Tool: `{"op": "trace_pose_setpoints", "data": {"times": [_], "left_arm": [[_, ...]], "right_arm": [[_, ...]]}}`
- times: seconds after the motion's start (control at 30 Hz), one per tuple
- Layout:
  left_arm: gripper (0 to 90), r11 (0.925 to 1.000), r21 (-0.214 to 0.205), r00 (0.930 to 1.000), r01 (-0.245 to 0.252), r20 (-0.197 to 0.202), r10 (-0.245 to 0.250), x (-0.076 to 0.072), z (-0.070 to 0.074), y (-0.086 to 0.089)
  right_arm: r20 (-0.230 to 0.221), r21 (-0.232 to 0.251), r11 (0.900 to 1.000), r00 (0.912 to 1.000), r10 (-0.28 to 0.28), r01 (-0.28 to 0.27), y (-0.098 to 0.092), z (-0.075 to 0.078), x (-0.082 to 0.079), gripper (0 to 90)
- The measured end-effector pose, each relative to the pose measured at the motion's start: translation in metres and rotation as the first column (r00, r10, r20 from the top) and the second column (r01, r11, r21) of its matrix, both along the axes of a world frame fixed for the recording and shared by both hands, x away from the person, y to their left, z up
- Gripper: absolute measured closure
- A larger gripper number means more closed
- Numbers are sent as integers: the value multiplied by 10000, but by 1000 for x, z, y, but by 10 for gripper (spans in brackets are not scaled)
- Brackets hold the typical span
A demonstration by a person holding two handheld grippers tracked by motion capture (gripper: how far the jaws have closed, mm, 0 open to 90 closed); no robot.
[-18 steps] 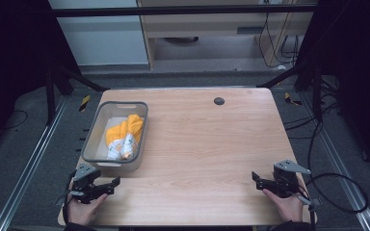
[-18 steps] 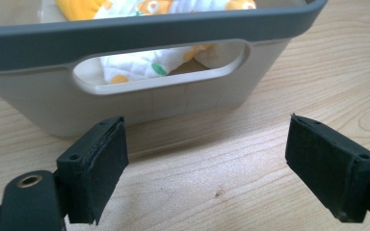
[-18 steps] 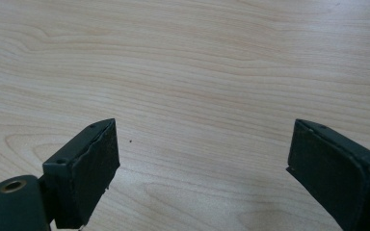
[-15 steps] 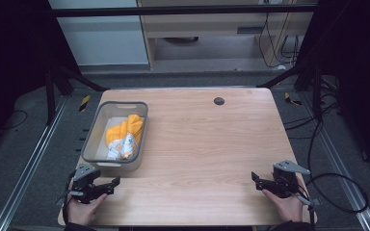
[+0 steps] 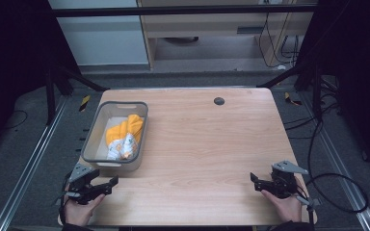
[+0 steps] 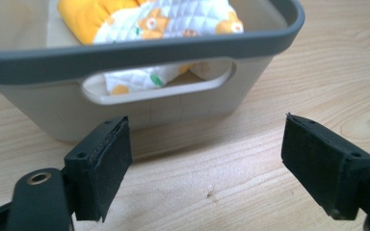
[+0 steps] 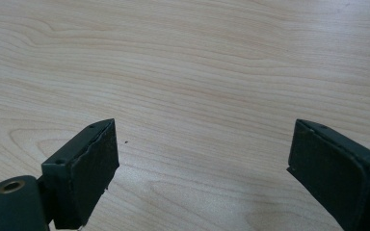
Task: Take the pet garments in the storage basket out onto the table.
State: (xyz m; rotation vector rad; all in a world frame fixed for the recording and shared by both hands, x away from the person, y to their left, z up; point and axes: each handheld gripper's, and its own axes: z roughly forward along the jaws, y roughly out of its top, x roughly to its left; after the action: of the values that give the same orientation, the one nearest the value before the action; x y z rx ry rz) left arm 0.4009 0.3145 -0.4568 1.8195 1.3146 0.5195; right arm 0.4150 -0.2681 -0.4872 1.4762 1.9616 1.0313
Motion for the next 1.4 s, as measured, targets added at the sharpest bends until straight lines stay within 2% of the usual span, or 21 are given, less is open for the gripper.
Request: {"op": "trace_pose_setpoints", "data": {"times": [0.13,0.43,0.83,1.0,1.4], "left_arm": [[181,9998,-140,9997,-112,216,115,-2,6,3],[186,9989,-460,9991,-109,408,128,-5,17,4],[200,9990,-446,9963,99,857,-61,-6,31,-3],[208,9983,-554,9969,198,771,-155,-5,36,-4],[215,9982,-512,9941,312,1056,-256,-3,52,-10]], "right_arm": [[-17,-119,9999,10000,37,-37,0,-1,1,102],[-75,-216,9998,10000,32,-33,1,-2,1,101],[-18,-259,9997,10000,4,-4,2,-2,1,101],[1,-320,9995,10000,30,-30,2,-3,2,101],[8,-452,9990,10000,10,-10,3,-3,2,106]]}}
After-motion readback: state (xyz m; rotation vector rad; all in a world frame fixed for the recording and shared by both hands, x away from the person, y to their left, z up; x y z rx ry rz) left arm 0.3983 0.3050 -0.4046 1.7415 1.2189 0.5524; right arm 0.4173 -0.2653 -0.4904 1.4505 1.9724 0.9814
